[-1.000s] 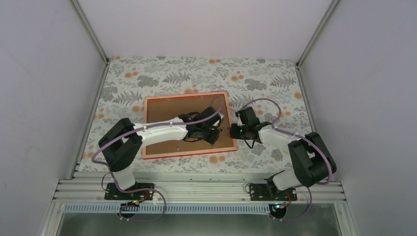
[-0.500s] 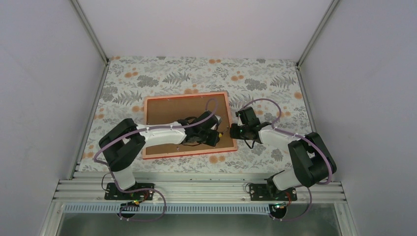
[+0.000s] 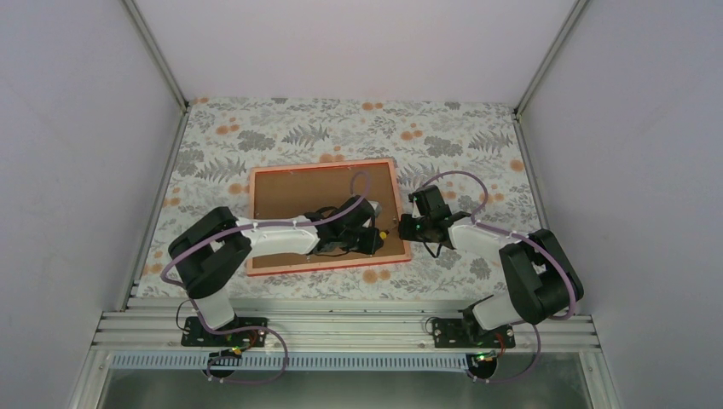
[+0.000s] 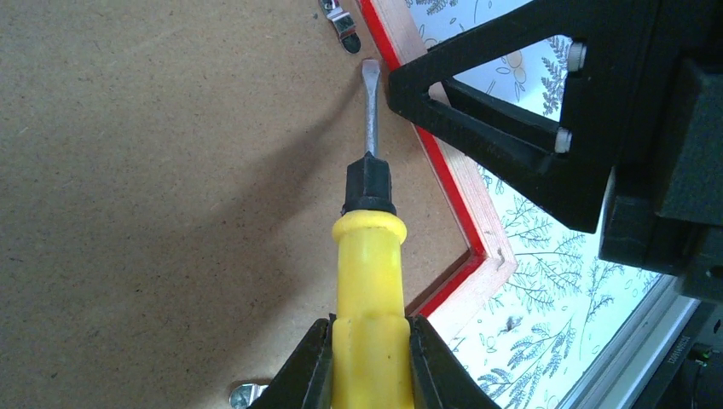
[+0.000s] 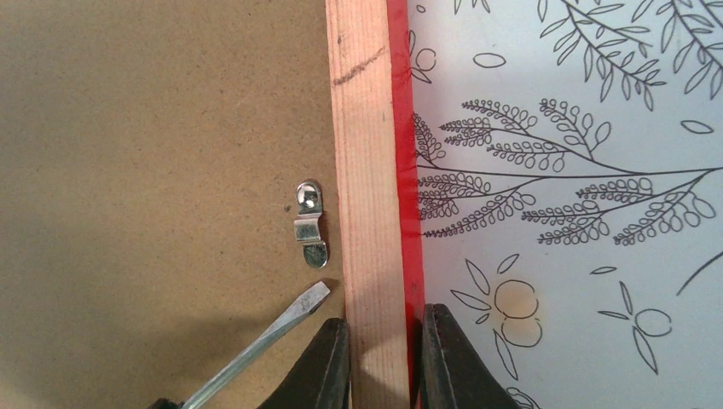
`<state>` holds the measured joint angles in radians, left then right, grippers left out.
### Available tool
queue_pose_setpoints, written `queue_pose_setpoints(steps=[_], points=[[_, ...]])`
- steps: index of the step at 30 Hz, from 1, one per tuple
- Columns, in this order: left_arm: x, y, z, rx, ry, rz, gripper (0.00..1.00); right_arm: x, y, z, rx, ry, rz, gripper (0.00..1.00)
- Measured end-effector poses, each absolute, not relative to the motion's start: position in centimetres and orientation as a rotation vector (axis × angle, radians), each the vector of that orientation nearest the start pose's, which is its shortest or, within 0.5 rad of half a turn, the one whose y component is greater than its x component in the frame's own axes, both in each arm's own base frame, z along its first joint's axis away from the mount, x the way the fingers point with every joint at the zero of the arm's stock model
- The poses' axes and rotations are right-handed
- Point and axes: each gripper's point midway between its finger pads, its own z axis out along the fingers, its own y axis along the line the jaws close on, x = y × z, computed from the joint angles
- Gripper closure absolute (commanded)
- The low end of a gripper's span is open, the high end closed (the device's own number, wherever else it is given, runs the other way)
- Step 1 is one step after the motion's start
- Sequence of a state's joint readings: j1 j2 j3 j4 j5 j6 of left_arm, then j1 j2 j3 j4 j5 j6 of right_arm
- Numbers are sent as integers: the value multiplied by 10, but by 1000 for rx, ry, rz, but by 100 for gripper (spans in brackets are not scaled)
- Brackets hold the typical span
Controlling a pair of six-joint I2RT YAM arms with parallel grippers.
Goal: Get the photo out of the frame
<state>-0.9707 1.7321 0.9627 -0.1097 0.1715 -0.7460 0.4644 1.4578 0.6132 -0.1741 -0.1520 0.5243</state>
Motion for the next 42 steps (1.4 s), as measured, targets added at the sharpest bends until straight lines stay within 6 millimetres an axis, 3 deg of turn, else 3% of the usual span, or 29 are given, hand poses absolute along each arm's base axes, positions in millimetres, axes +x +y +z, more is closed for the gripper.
queue_pose_setpoints(steps=[24,42], points=[[231,-381,55,315,2625,-894,98,280,169,25,23,2675,540,86],[235,-364,57,250,2611,-805,98,280,169,25,22,2674,541,86]])
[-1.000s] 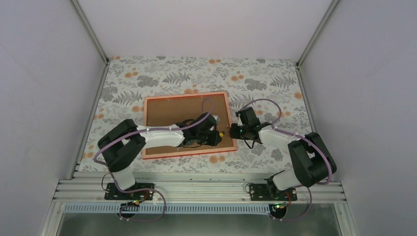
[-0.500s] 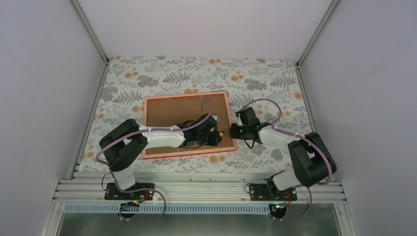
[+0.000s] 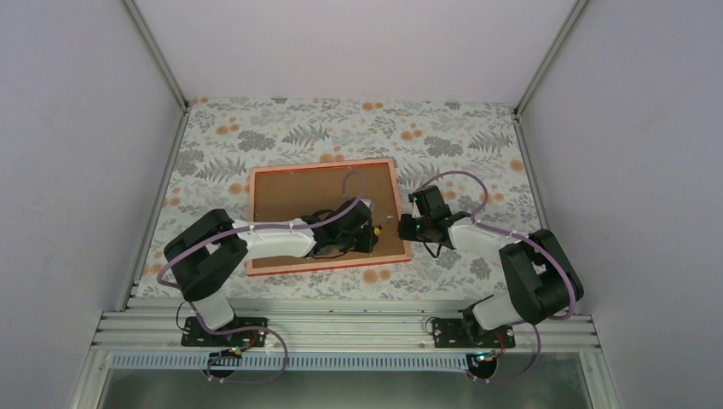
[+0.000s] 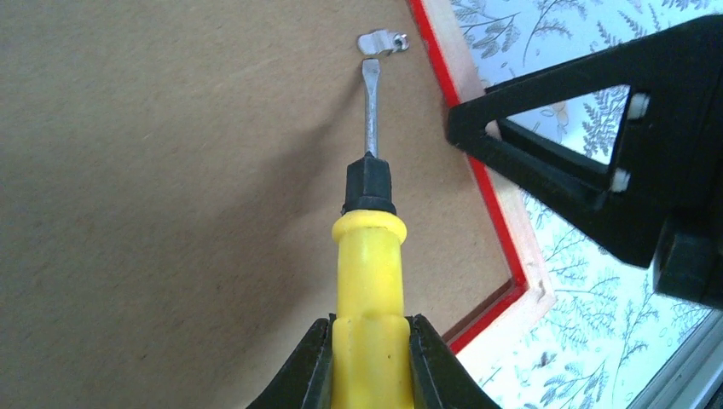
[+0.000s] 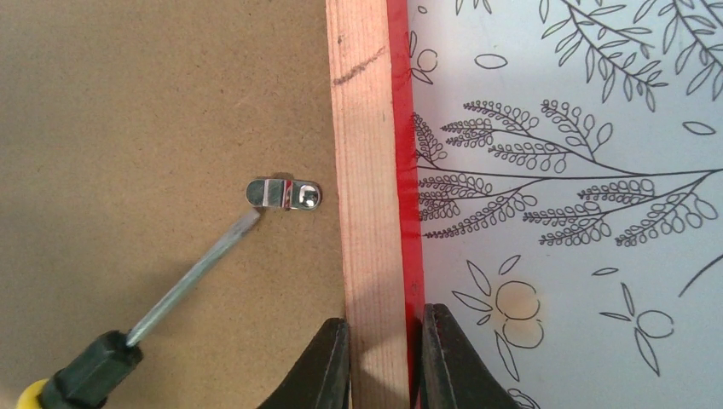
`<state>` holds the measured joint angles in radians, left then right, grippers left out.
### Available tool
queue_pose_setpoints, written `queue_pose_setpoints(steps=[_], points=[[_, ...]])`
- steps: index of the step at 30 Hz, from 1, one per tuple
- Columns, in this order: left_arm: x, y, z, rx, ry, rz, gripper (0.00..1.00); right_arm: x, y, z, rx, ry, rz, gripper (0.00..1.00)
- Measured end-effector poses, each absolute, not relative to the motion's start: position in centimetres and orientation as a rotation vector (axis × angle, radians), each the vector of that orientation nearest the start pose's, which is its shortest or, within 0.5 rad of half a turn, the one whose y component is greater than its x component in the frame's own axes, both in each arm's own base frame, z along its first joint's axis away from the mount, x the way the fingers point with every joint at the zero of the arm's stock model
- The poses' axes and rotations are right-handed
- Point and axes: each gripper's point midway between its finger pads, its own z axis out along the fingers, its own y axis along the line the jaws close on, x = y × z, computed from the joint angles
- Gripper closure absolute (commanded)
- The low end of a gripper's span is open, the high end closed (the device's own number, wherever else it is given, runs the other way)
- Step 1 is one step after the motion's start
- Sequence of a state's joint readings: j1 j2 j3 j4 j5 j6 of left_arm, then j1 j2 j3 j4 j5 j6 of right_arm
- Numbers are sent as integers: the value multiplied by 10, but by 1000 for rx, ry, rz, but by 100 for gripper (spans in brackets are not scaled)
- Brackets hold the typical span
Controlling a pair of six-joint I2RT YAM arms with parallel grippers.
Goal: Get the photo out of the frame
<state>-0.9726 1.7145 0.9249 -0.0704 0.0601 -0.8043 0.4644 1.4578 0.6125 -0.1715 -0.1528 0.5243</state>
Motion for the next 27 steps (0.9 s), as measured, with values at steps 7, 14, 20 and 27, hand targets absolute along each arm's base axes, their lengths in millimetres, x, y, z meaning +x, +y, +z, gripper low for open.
queue_pose_setpoints(steps=[7,14,20,27], points=[[227,-340,71,230,2593,-785,98,281,170,24,30,2671,543,93],[232,-308,95,151,2526,-778,98,288,164,25,93,2642,562,96],[239,-268,94,50,2509,-727,98,295,145,26,200,2619,543,96],[244,-227,100,-57,2476,-671,98,295,116,25,382,2574,513,85]])
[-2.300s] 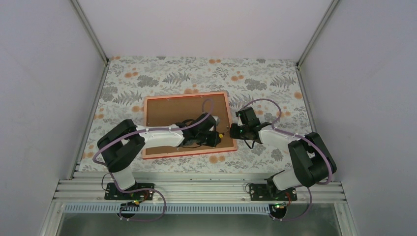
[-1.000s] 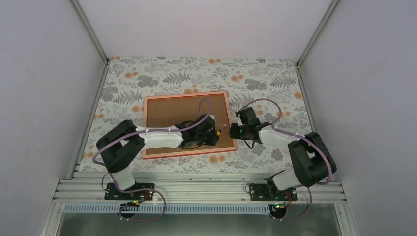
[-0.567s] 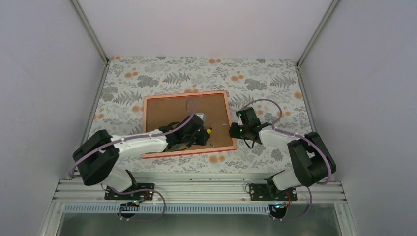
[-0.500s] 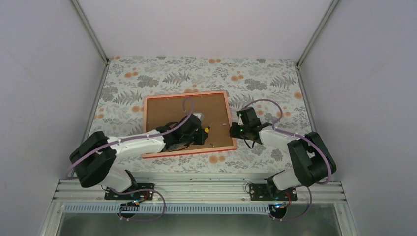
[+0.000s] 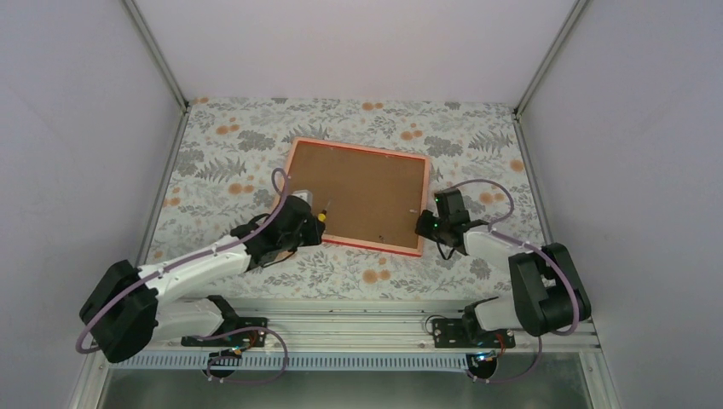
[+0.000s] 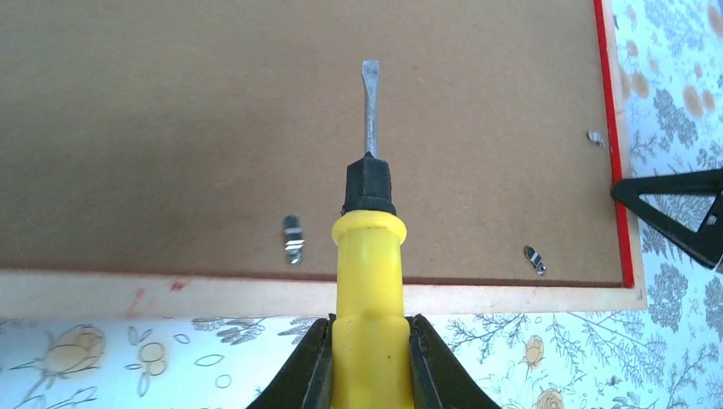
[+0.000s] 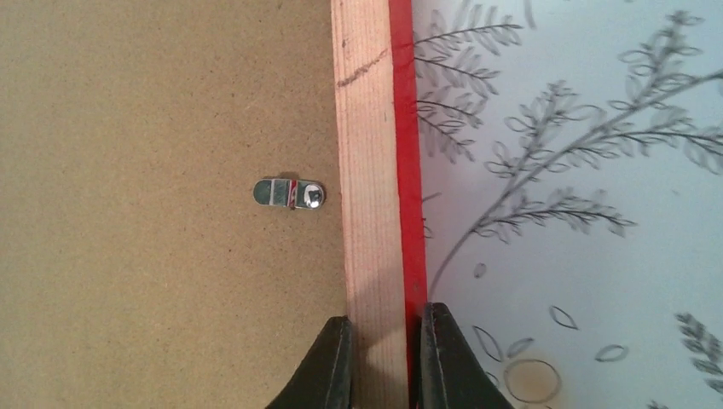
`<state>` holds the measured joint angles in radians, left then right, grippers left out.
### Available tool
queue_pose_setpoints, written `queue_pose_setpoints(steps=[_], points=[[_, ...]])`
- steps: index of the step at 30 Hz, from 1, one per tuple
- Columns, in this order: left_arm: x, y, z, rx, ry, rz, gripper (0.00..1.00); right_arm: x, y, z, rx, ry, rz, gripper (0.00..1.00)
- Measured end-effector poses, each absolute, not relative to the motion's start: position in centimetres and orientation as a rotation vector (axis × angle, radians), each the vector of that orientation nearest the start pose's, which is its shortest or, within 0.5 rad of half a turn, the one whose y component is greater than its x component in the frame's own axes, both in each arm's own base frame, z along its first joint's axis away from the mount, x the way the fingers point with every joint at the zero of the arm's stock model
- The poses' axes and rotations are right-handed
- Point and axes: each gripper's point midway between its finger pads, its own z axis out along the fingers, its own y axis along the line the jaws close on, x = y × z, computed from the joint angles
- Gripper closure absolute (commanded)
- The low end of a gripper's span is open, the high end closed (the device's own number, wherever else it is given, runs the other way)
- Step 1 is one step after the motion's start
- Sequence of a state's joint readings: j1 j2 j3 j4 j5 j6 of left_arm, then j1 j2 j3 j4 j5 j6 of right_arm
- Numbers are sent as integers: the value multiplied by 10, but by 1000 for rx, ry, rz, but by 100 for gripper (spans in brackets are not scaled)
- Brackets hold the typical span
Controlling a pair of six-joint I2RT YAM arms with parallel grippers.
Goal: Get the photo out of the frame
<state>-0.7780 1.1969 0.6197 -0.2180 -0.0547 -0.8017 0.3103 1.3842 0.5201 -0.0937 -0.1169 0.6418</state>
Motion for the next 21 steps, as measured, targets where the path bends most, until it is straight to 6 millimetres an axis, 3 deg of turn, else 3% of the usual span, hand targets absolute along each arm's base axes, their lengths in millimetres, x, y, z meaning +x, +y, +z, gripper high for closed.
queue_pose_setpoints(steps=[3,8,14,21], points=[[246,-217,110,-81,2445,-655,98,291,110,25,416,2570,512,67],[246,-207,122,-98,2408,-634,98,286,115,28,400,2582,548,48],[246,-202,126,-94,2394,-613,98,270,119,31,358,2635,582,37],[246,-200,126,-83,2393,-597,98,256,137,32,266,2676,634,32]])
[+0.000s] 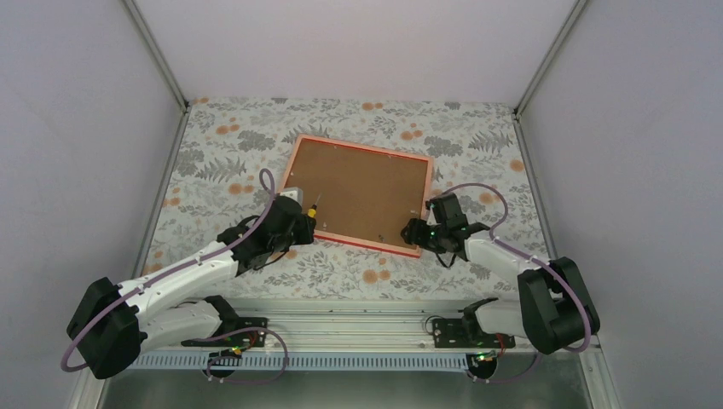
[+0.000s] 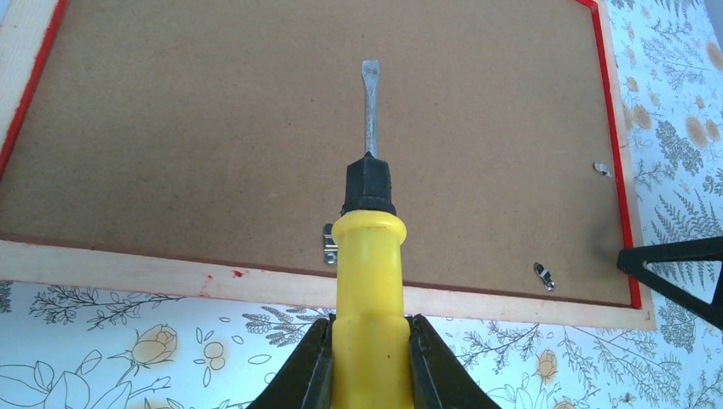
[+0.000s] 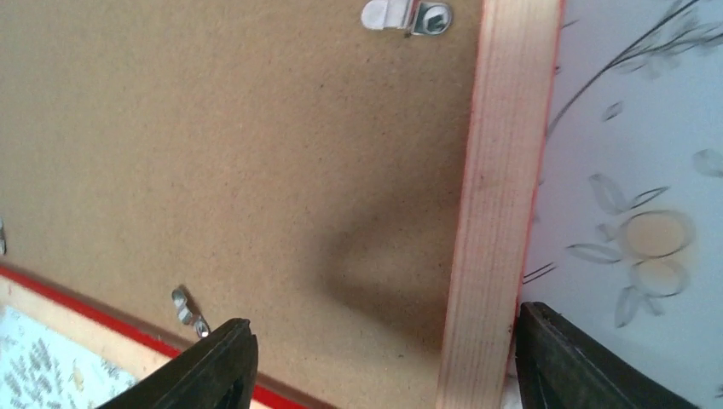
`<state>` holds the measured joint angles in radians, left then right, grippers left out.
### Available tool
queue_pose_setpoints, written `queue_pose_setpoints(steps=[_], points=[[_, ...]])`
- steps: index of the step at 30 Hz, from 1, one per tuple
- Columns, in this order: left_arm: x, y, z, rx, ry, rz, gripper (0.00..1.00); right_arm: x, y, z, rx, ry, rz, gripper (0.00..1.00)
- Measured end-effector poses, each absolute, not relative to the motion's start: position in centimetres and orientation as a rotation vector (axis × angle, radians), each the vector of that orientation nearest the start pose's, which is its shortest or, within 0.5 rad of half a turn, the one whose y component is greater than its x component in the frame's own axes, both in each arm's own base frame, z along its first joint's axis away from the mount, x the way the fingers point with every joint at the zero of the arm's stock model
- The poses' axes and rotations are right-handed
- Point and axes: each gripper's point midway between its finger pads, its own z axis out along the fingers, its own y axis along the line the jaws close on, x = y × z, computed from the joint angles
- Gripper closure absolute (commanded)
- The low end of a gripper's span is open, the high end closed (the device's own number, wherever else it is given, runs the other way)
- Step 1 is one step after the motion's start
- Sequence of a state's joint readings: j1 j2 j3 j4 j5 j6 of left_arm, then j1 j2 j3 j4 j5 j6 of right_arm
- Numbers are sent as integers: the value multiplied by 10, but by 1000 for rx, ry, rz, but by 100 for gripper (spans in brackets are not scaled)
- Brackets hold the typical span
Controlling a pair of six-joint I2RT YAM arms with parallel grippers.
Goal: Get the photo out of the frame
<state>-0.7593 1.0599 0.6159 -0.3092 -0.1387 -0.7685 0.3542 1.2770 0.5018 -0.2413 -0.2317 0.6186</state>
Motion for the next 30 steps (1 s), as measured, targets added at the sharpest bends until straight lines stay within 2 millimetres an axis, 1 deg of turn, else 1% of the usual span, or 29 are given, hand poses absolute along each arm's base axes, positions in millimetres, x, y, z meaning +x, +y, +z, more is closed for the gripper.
queue_pose_setpoints(steps=[3,8,9,12,15,23,26,30], points=[[246,-200,126,-81,2392,-595,98,249,150,33,208,2694,650,31],[246,-200,126,-73,2389,-593,98,234,179,34,110,2734,701,29],[246,-200,127,-71,2389,-593,98,228,189,34,67,2746,716,29],[246,-199,127,-69,2385,-590,98,219,212,35,-6,2776,743,28],[245,-197,126,-68,2384,-588,98,209,240,35,-97,2807,772,27],[245,-188,123,-89,2381,-574,98,188,312,38,-326,2856,854,26],[246,-184,122,-103,2380,-565,98,186,327,39,-380,2856,885,26],[248,-177,122,-124,2376,-559,98,185,329,42,-439,2858,873,26]])
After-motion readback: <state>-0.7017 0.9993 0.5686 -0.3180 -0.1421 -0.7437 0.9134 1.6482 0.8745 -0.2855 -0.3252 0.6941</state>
